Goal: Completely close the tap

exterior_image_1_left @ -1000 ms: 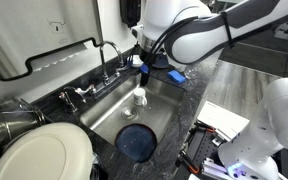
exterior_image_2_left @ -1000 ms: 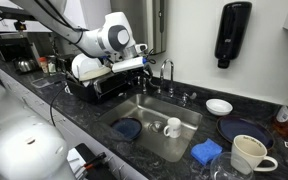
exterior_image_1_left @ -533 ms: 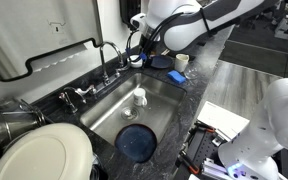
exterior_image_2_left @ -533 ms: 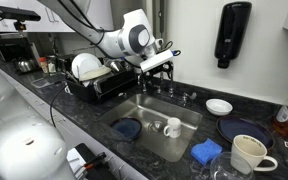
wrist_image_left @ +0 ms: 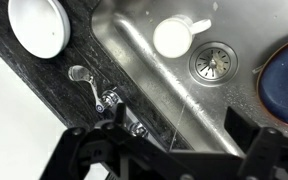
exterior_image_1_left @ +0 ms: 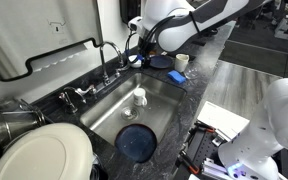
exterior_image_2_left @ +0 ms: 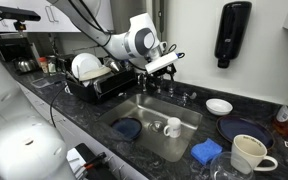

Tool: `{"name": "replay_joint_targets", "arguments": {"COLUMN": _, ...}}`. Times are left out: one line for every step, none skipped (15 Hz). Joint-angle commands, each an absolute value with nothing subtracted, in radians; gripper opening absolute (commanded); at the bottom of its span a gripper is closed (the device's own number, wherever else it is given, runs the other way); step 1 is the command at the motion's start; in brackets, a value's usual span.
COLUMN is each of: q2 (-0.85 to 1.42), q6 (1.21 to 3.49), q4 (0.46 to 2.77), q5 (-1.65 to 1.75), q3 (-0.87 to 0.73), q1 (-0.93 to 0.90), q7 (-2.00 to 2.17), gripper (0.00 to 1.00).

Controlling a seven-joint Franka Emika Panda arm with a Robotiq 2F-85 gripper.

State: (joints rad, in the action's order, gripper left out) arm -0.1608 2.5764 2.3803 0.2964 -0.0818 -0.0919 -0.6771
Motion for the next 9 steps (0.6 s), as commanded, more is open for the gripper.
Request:
{"name": "replay_joint_targets", "arguments": {"q2": -0.113, "q6": 2.591, "q4": 2.35, "q5": 0.311, "q3": -0.074, "q1": -0.056, "q7": -0.712, "gripper": 1.0}}
{"name": "replay_joint_targets", "arguments": {"q2": -0.101, "q6": 2.598, "q4": 2.345, "q5": 0.332, "q3": -0.073, "q1": -0.046, "q7": -0.709, "gripper": 1.0}}
{"name": "replay_joint_targets", "arguments": {"q2": -0.084, "q6": 2.603, "q4": 2.336, "q5": 0.355, "q3": -0.072, "q1": -0.035, "q7": -0.701, "gripper": 1.0}}
{"name": "replay_joint_targets", "arguments": {"q2": -0.067, "q6": 2.603, "q4": 2.327, "q5": 0.357, "q3": -0.074, "q1": -0.031, "q7": -0.711, "gripper": 1.0}}
{"name": "replay_joint_targets", "arguments": {"q2": -0.044, "q6": 2.618, "q4": 2.316, "q5": 0.368, "q3": -0.076, "q1": -0.024, "q7": -0.717, "gripper": 0.75}}
{"name": "replay_joint_targets", "arguments": {"q2": -0.017, "q6": 2.652, "q4": 2.307, "q5": 0.406, "q3": -0.075, "q1": -0.012, "q7": -0.705, "gripper": 0.74}}
{"name": "replay_joint_targets", "arguments": {"q2": 0.009, "q6": 2.681, "q4": 2.297, "q5": 0.413, "q3": -0.076, "q1": -0.007, "q7": -0.715, "gripper": 0.66}}
{"name": "replay_joint_targets", "arguments": {"q2": 0.04, "q6": 2.722, "q4": 2.287, "q5": 0.423, "q3": -0.076, "q1": -0.001, "q7": -0.716, "gripper": 0.6}}
{"name": "replay_joint_targets", "arguments": {"q2": 0.07, "q6": 2.769, "q4": 2.277, "q5": 0.437, "q3": -0.075, "q1": 0.005, "q7": -0.711, "gripper": 0.52}}
